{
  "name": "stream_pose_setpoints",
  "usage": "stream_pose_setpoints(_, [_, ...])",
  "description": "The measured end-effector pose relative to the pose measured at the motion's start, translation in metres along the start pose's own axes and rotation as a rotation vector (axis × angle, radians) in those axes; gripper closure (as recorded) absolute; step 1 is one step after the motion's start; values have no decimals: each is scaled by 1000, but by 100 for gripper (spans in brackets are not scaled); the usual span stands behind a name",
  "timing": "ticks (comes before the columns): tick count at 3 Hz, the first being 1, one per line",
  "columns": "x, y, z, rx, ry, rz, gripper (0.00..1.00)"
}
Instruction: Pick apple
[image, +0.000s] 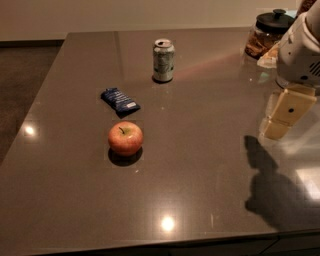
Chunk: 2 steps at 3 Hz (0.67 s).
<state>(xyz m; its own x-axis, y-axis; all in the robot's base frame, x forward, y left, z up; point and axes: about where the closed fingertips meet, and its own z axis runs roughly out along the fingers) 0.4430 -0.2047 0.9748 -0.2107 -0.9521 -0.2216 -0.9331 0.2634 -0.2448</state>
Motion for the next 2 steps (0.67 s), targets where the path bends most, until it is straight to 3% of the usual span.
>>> stream_pose_setpoints(2, [-50,6,31,-75,-84,-27,0])
